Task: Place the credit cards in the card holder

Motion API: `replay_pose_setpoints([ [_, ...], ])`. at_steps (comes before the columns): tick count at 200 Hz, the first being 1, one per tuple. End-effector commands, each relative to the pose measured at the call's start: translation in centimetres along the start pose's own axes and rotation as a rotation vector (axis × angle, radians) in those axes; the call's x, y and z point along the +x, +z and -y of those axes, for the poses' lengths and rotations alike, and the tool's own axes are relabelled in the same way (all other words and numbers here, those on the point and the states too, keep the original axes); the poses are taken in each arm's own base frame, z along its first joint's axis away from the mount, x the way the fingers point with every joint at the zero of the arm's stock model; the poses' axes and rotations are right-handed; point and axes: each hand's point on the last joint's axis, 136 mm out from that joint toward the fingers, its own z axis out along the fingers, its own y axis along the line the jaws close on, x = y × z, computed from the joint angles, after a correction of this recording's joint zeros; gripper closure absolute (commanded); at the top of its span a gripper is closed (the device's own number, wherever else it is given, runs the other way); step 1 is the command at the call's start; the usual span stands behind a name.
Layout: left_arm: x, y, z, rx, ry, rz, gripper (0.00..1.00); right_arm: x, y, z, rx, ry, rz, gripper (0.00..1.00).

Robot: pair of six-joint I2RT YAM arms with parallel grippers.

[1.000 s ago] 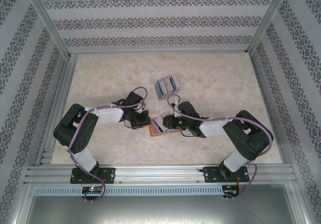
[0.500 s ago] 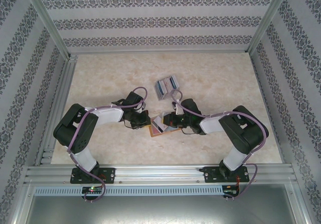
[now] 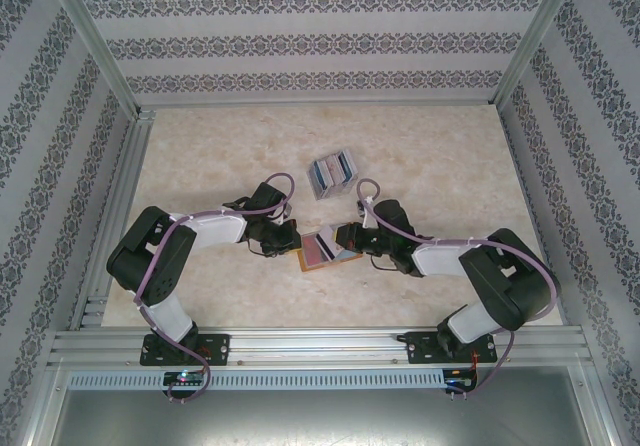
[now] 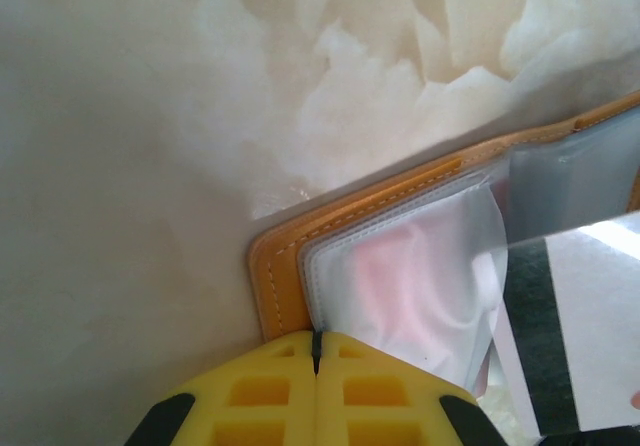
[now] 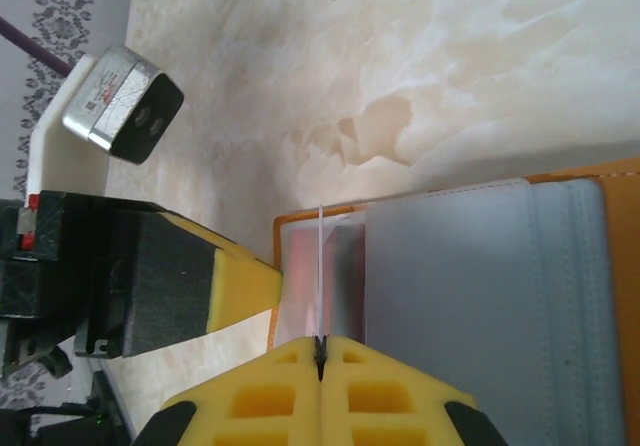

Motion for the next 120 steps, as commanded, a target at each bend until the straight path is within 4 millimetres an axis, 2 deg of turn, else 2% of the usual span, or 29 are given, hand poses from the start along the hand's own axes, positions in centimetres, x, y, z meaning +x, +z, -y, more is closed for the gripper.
replay_pose_setpoints([
  [1, 1.5, 1.5, -2.8, -0.115, -0.037, -0.042, 0.97, -0.5, 0.4, 0.3, 0.037, -0.013, 0.064, 1.0],
  [70, 1.5, 1.5, -2.6, -0.113, -0.033, -0.042, 0.97, -1.1, 0.5, 2.4, 0.125, -0.107, 0.157, 1.0],
  [120, 1.5, 1.5, -2.7, -0.114, -0.034, -0.043, 0.97, -1.0, 1.8, 2.4, 0.098, -0.131, 0.137, 1.0],
])
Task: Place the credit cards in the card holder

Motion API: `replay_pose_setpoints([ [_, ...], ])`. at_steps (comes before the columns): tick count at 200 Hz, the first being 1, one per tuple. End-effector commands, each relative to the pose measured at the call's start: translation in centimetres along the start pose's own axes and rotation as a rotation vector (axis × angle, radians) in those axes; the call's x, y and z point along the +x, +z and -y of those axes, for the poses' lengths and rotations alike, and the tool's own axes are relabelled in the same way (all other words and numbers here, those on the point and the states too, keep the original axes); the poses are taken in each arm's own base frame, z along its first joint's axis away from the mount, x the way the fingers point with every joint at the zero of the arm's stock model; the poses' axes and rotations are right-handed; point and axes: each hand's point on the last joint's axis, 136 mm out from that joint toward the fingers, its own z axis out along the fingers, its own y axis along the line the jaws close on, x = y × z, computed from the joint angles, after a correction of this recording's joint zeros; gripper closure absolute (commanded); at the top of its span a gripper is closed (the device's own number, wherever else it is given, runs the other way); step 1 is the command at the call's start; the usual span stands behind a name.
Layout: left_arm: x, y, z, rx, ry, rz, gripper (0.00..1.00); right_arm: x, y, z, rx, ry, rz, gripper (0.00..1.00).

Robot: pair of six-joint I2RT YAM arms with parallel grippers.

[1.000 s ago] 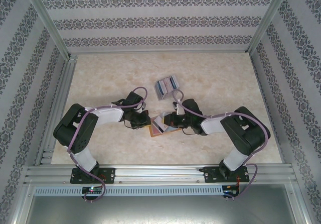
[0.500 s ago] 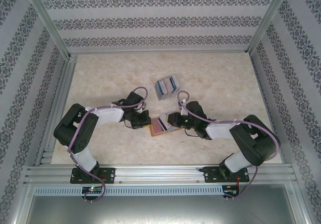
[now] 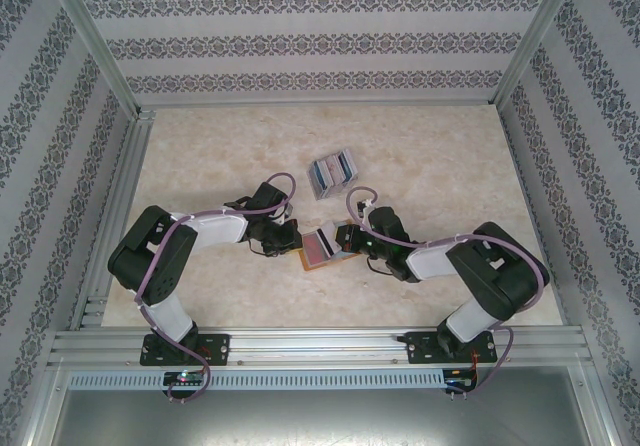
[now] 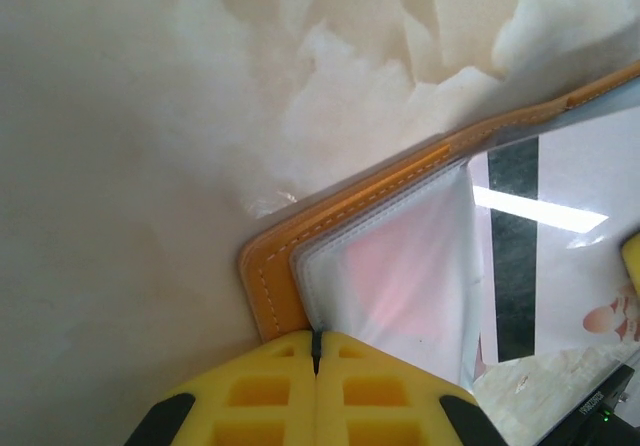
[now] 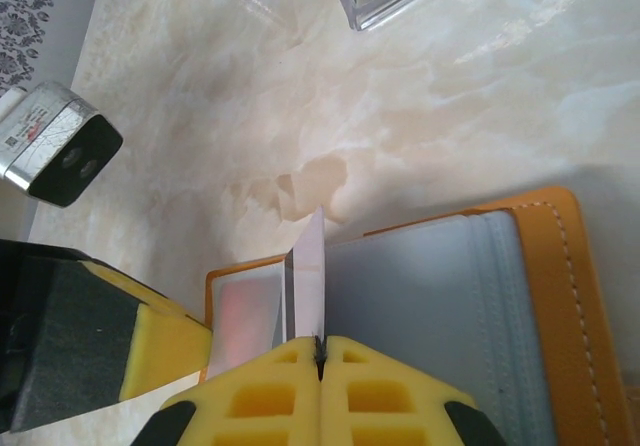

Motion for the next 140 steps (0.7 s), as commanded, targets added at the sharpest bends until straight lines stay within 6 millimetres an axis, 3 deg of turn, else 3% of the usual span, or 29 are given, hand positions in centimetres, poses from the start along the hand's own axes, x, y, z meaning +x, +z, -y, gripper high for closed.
replay_pose_setpoints([
  [1, 1.5, 1.4, -2.9, -0.115, -0.038, -0.039, 0.97, 0.2, 0.7, 0.3, 0.005, -0.037, 0.004, 1.0],
  [74, 1.5, 1.5, -3.0, -0.12, -0.042, -0.04, 0.97, 1.8, 0.7, -0.7, 0.019, -0.081, 0.01, 1.0],
  [116, 1.4, 1.6, -3.0, -0.117, -0.041, -0.04, 0.97, 3.3, -0.3, -0.1, 0.059, -0.081, -0.008, 1.0],
  [121, 1.4, 1.7, -3.0, -0.117, -0.043, -0.041, 0.97, 4.3, -0.7, 0.9, 0.081, -0.074, -0.026, 1.0],
  [140, 1.5, 1.7, -3.1, -0.118, -0.043, -0.039, 0.97, 4.8, -1.2, 1.5, 0.094, -0.06, -0.024, 1.0],
])
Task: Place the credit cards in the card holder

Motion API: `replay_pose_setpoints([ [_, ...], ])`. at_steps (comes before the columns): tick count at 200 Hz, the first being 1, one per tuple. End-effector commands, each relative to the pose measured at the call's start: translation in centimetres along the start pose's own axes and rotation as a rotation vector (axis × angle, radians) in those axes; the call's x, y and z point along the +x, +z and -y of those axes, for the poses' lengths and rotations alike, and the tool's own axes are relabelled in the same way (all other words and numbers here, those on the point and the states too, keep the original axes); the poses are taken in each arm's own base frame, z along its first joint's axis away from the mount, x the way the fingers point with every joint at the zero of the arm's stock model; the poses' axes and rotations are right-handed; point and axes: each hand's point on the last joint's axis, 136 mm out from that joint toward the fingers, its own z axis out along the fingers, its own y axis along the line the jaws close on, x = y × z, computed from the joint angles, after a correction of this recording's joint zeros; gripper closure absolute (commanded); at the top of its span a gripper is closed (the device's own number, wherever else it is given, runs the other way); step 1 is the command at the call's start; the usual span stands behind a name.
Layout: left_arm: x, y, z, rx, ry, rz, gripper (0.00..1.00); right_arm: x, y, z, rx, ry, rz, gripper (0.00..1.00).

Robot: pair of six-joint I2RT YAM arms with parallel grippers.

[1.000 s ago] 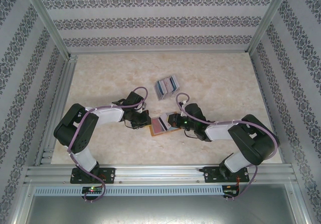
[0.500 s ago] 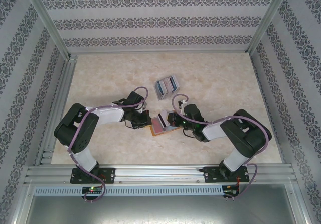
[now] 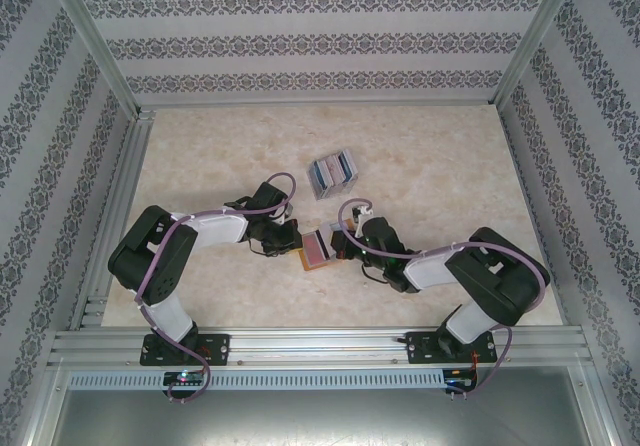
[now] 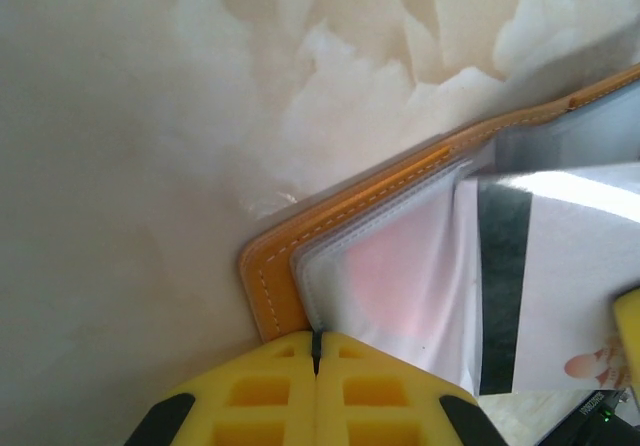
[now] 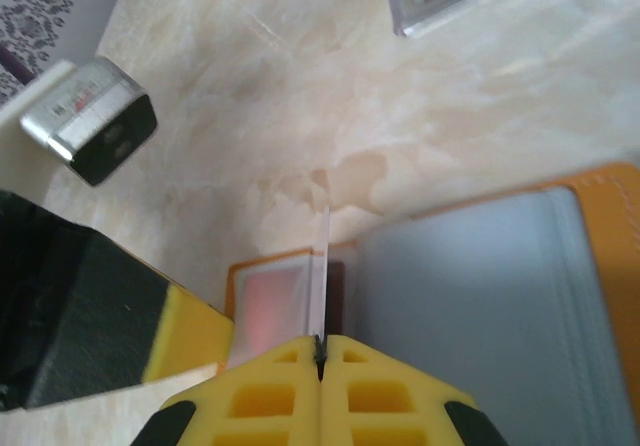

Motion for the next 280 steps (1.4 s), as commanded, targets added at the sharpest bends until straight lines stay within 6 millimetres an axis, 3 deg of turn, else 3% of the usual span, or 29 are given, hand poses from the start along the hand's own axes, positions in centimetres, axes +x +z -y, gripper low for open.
replay_pose_setpoints([
  [1, 1.5, 1.6, -3.1, -0.118, -0.044, -0.04, 0.97, 3.5, -0.8, 2.4, 0.077, 0.006, -0.09, 1.0],
  [52, 1.5, 1.5, -3.0, -0.121, -0.041, -0.036, 0.97, 3.8, -0.4, 2.1, 0.068, 0.029, -0.112, 1.0],
  [147, 1.7, 1.5, -3.0, -0.125, -0.04, -0.035, 0.97, 1.3, 0.4, 3.1, 0.154, 0.059, 0.02, 1.0],
  [185, 1.7, 1.5, -3.0, -0.126, -0.041, -0.034, 0.97, 2.5, 0.3, 2.6, 0.16, 0.036, -0.011, 1.0],
  [191, 1.7, 1.5, -3.0, -0.125, -0.04, -0.034, 0.97, 1.9, 0.7, 1.5, 0.147, 0.021, 0.0, 1.0],
  [225, 1.7, 1.6, -3.0, -0.124, -0.041, -0.037, 0.97, 3.4, 1.0, 0.9, 0.199, -0.059, -0.055, 1.0],
  [248, 1.7, 1.6, -3.0, -0.126, -0.04, -0.036, 0.97, 4.1, 1.3, 1.0, 0.208, -0.065, -0.081, 0.95],
  [280, 1.7, 1.4, -3.0, -0.13, -0.04, -0.031, 0.97, 3.6, 0.4, 0.7, 0.22, -0.1, -0.088, 0.8],
])
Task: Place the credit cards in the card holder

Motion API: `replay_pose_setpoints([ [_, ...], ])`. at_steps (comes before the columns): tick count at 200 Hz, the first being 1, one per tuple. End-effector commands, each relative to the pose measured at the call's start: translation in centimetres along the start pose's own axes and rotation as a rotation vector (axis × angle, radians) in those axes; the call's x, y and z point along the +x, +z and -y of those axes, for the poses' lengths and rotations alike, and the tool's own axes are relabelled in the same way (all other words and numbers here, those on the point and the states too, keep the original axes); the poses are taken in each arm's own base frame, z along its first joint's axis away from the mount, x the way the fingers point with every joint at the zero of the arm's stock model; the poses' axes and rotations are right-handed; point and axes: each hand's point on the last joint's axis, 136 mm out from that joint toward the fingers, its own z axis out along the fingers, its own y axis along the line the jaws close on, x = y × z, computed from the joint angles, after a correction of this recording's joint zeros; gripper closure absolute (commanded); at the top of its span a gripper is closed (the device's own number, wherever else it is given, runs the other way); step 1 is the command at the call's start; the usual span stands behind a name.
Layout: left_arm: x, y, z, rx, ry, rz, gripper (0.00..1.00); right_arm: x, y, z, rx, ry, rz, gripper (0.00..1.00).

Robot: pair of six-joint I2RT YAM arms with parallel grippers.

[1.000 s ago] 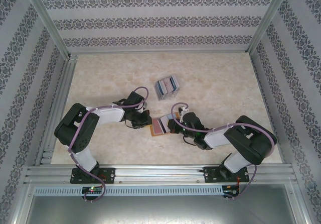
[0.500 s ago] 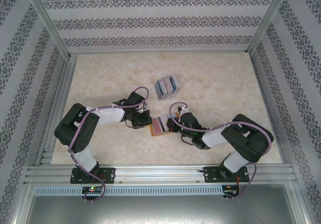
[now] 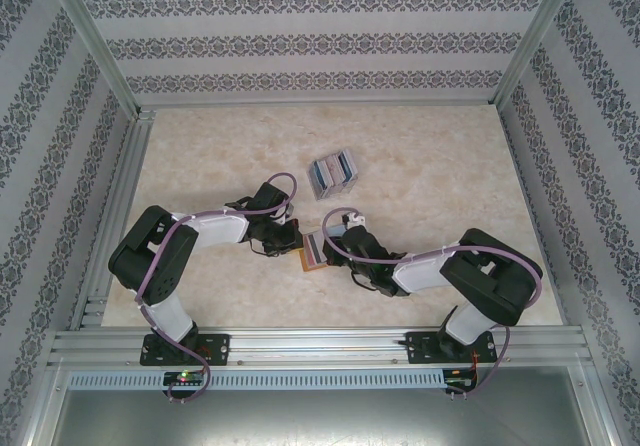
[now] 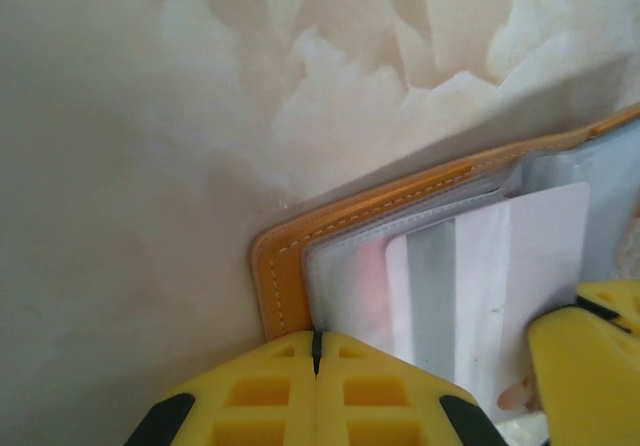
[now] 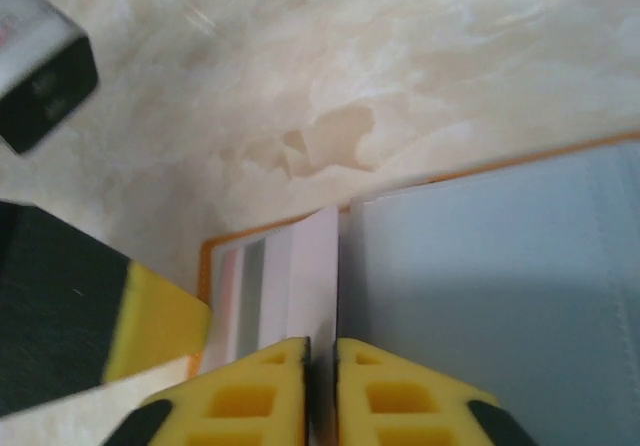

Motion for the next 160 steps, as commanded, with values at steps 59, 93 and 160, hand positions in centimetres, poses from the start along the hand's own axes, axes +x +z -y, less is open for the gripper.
replay_pose_setpoints([
  [59, 1.7, 0.9, -2.7, -0.123, -0.032, -0.038, 0.97, 0.1, -2.9, 0.5, 0.076, -0.116, -0.102, 0.55],
  [93, 1.2, 0.0, -2.3, -0.132, -0.014, -0.008, 0.97, -1.3, -3.8, -0.2, 0.038, -0.123, -0.111, 0.75],
  [160, 1.7, 0.3, -2.9, -0.134, -0.016, -0.022, 0.98, 1.0, -0.2, -0.3, 0.0, -0.067, -0.303, 0.95],
])
